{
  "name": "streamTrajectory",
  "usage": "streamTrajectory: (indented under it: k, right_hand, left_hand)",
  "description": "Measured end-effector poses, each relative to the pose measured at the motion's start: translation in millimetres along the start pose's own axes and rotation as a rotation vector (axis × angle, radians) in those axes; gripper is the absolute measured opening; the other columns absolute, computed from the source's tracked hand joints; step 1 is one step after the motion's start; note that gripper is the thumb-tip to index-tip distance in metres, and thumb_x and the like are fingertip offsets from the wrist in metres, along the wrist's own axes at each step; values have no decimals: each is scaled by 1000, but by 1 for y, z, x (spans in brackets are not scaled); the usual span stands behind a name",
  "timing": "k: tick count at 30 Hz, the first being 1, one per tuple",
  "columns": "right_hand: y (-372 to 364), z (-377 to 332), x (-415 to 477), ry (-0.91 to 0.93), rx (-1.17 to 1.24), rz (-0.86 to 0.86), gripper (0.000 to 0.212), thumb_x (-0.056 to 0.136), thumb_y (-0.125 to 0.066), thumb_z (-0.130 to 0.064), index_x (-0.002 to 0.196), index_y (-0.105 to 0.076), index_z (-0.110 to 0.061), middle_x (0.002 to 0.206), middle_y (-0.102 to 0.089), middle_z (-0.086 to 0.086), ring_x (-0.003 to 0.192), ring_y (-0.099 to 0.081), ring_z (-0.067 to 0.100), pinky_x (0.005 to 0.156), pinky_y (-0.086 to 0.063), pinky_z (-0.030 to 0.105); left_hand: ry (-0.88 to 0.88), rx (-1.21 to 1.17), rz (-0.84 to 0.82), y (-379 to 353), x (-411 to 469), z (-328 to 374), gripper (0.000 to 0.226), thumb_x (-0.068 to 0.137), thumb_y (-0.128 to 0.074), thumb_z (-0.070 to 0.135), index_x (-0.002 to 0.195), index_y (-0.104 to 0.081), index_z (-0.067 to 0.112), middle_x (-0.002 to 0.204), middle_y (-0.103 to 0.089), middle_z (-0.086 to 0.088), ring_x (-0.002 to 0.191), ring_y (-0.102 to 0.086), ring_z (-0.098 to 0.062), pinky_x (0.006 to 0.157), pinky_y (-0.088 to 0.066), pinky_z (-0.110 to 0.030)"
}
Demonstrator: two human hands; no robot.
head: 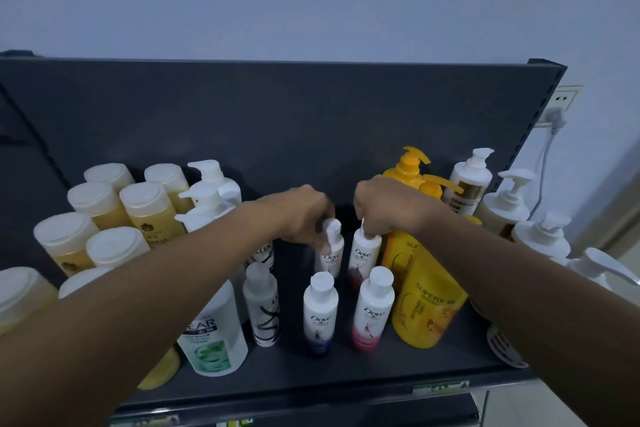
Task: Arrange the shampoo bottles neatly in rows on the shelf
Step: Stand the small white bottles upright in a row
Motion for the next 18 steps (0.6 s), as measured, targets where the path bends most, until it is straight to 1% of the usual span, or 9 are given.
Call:
streamTrajectory:
  k: [2,4,6,8,10,13,14,16,18]
  right_hand:
    - [2,-1,-1,5,6,12,39,83,-81,-19,120,-69,-9,108,-70,10,95,-68,26,79,-61,35]
    - [9,-3,-4,13,7,47,40,84,-81,-24,119,-69,-10,107,-70,10,97,-68,25,78,-61,35]
    - [17,-5,-9,21,4,94,40,84,-80,-28,118,-68,-11,105,-69,9,98,-68,26,76,-59,36]
    - [24,-7,-17,26,-14,143,41,85,-78,-32,119,-67,-11,104,-68,9,100,-67,27,76,-60,36]
    - [28,-8,-24,35,-31,182,41,88,-75,-35,120,-67,-11,101,-70,8,97,-68,26,77,-61,37]
    - [31,-11,-39,51,-24,204,39,91,-69,-38,119,-68,-11,100,-71,7,93,-69,25,79,-62,41]
    - [31,-11,-44,58,-19,206,38,92,-68,-38,119,-68,-11,101,-72,7,93,-69,25,79,-62,42]
    - [31,-11,-54,74,-14,207,36,94,-65,-36,118,-68,-10,101,-72,8,94,-69,25,79,-61,44]
    - [31,-10,-63,88,-17,208,36,95,-64,-36,119,-67,-9,105,-72,8,97,-68,25,80,-60,44]
  left_hand:
    - [13,152,-13,10,-11,-9,50,69,-85,51,111,-70,30,99,-71,6,91,-68,-21,76,-60,-40]
    - [89,315,-29,21,-26,-25,53,74,-84,49,120,-69,27,104,-71,3,91,-69,-23,68,-54,-33]
    - [197,450,-59,27,-41,-38,45,82,-78,45,119,-68,21,104,-67,0,89,-68,-24,62,-47,-31]
    - [250,525,-52,27,-50,-42,23,89,-70,31,106,-67,16,92,-60,0,80,-62,-23,59,-44,-31]
    - [256,548,-10,27,-50,-42,4,90,-63,18,89,-60,16,81,-51,-1,70,-55,-22,57,-43,-30]
    - [227,540,21,28,-51,-38,19,87,-63,19,73,-51,17,74,-48,0,56,-47,-17,49,-37,-29]
    - [211,526,35,29,-51,-38,17,85,-64,21,73,-54,16,75,-53,-1,55,-49,-17,49,-36,-28]
    - [171,473,62,30,-50,-39,9,81,-68,25,85,-68,17,87,-66,-3,65,-60,-21,52,-42,-28]
    - [139,411,58,28,-51,-38,21,80,-72,31,100,-73,24,98,-70,1,81,-67,-22,61,-49,-30]
Point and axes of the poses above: each hand's wrist, its own x-axis towards the middle knuckle, its own y-axis out of the back of the hand, z = x × y, the point moved 5 cm from there along x, towards the middle knuckle
